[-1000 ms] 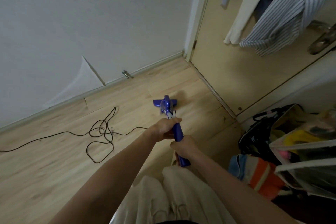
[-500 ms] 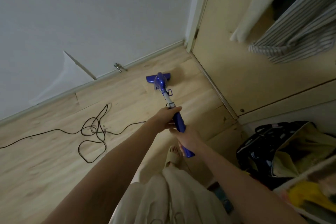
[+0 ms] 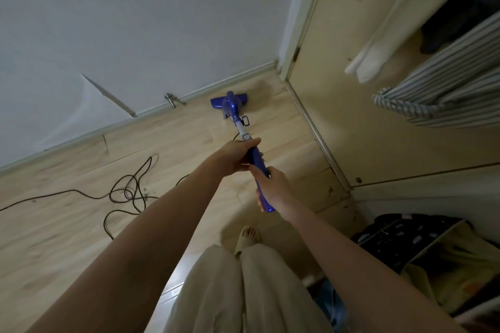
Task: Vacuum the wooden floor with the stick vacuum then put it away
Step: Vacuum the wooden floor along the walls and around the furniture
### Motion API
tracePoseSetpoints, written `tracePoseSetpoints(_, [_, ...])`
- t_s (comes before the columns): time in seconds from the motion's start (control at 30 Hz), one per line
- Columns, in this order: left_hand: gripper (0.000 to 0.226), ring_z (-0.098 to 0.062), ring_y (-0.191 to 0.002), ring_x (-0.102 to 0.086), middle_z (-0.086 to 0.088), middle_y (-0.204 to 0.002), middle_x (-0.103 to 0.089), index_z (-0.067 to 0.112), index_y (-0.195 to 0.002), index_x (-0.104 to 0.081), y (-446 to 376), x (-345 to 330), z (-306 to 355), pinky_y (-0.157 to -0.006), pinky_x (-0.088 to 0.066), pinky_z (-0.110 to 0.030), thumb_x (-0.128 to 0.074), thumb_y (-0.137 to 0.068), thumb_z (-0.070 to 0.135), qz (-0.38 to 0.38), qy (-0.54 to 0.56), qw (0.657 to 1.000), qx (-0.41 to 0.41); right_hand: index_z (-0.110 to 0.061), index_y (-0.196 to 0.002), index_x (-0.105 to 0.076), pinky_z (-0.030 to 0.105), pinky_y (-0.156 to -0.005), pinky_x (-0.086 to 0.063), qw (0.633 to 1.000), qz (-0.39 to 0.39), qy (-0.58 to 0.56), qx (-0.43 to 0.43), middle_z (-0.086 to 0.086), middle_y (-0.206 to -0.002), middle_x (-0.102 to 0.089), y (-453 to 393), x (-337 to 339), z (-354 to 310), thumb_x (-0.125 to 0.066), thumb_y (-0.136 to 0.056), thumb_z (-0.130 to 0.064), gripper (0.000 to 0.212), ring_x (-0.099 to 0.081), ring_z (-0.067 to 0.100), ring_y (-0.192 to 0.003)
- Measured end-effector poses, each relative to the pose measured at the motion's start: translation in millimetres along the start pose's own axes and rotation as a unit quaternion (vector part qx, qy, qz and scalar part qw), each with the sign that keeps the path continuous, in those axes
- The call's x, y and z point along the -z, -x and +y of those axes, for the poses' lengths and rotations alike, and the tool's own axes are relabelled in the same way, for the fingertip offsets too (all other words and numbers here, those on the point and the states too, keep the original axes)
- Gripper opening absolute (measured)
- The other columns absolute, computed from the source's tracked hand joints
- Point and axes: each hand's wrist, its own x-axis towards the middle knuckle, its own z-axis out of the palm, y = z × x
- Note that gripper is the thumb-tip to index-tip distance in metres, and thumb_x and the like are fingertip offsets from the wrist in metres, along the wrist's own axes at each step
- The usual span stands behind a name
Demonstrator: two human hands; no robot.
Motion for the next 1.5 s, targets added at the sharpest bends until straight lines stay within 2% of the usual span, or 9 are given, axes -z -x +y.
tracePoseSetpoints(0.27, [0.031, -0.021, -0.083, -0.064, -0.01, -0.094, -0.064, 0.005, -0.108, -0.054, 18.4, 3.0, -19.5, -0.07, -0.054, -0.03, -0.063, -0.092, 0.03, 0.001, 0.015, 1.0, 0.001, -0.011, -0.108, -0.045, 0.022, -0.042, -0.043, 0.996, 0.029, 0.078, 0.011, 0.01, -0.082, -0.056, 17.1, -17.8, 10.8, -0.046, -0.099, -0.046, 0.036, -0.051, 0.015, -0.049])
tracePoseSetpoints(0.4, [0.031, -0.022, -0.084, -0.065, -0.011, -0.094, -0.065, 0.004, -0.107, -0.052, 40.9, 6.3, -40.2, -0.075, -0.055, -0.033, -0.064, -0.092, 0.028, -0.016, 0.002, 1.0, 0.006, -0.01, -0.106, -0.049, 0.03, -0.055, -0.048, 0.996, 0.036, 0.08, 0.001, 0.009, -0.081, -0.056, 40.2, -29.8, 24.9, -0.049, -0.097, -0.048, 0.039, -0.051, 0.016, -0.053])
tracePoseSetpoints(0.53, [0.025, -0.025, -0.084, -0.064, -0.013, -0.091, -0.063, 0.004, -0.099, -0.052, 75.2, 13.3, -71.8, -0.081, -0.055, -0.036, -0.063, -0.092, 0.025, -0.039, -0.005, 0.999, -0.007, -0.007, -0.11, -0.051, 0.025, -0.047, -0.044, 0.997, 0.04, 0.057, -0.026, 0.006, -0.076, -0.055, 84.0, -50.1, 37.7, -0.052, -0.096, -0.047, 0.042, -0.051, 0.012, -0.047])
tracePoseSetpoints(0.7, [0.028, -0.032, -0.102, -0.058, -0.015, -0.1, -0.059, 0.005, -0.107, -0.047, 124.6, 36.9, -121.8, -0.091, -0.051, -0.042, -0.065, -0.091, 0.021, -0.054, -0.004, 0.998, -0.011, -0.007, -0.108, -0.05, 0.022, -0.045, -0.043, 0.998, 0.05, 0.018, -0.046, 0.004, -0.072, -0.053, 159.0, -100.2, 44.4, -0.054, -0.097, -0.04, 0.035, -0.051, 0.011, -0.05])
tracePoseSetpoints(0.97, [0.061, -0.028, -0.105, -0.062, -0.02, -0.126, -0.061, 0.003, -0.127, -0.051, 194.3, 89.1, -191.7, -0.093, -0.053, -0.043, -0.076, -0.079, 0.033, -0.07, -0.071, 0.995, -0.002, -0.01, -0.11, -0.048, 0.025, -0.047, -0.046, 0.995, 0.069, -0.022, -0.071, 0.003, -0.075, -0.053, 256.2, -179.5, 56.8, -0.054, -0.096, -0.033, 0.027, -0.053, 0.014, -0.057])
tracePoseSetpoints(1.07, [0.069, -0.029, -0.102, -0.064, -0.019, -0.122, -0.063, 0.001, -0.127, -0.051, 213.7, 97.9, -203.2, -0.093, -0.053, -0.043, -0.078, -0.075, 0.037, -0.076, -0.087, 0.993, 0.013, -0.009, -0.108, -0.052, 0.022, -0.038, -0.041, 0.993, 0.079, -0.022, -0.085, 0.004, -0.072, -0.054, 275.8, -196.8, 59.9, -0.056, -0.095, -0.036, 0.031, -0.052, 0.014, -0.05])
tracePoseSetpoints(1.2, [0.099, -0.022, -0.088, -0.056, -0.013, -0.105, -0.063, 0.004, -0.131, -0.052, 213.7, 104.7, -218.2, -0.072, -0.053, -0.032, -0.083, -0.046, 0.045, -0.079, -0.099, 0.992, 0.016, -0.01, -0.094, -0.053, 0.022, -0.038, -0.042, 0.992, 0.09, -0.041, -0.083, 0.004, -0.063, -0.054, 286.0, -213.2, 69.8, -0.057, -0.096, -0.036, 0.026, -0.052, 0.013, -0.044])
tracePoseSetpoints(1.37, [0.062, -0.027, -0.098, -0.063, -0.019, -0.123, -0.062, 0.003, -0.128, -0.052, 213.7, 99.1, -224.7, -0.087, -0.053, -0.039, -0.074, -0.08, 0.035, -0.086, -0.096, 0.992, 0.01, -0.012, -0.094, -0.051, 0.024, -0.043, -0.046, 0.992, 0.083, -0.066, -0.067, 0.004, -0.063, -0.054, 281.4, -211.3, 83.8, -0.058, -0.095, -0.034, 0.024, -0.054, 0.012, -0.047])
tracePoseSetpoints(1.5, [0.045, -0.025, -0.085, -0.066, -0.018, -0.099, -0.066, 0.0, -0.122, -0.05, 203.1, 91.9, -216.1, -0.075, -0.056, -0.035, -0.068, -0.088, 0.023, -0.105, -0.086, 0.99, 0.028, -0.011, -0.108, -0.049, 0.021, -0.04, -0.047, 0.992, 0.051, -0.068, -0.097, 0.006, -0.073, -0.057, 269.0, -195.8, 80.1, -0.057, -0.097, -0.033, 0.026, -0.057, 0.012, -0.051])
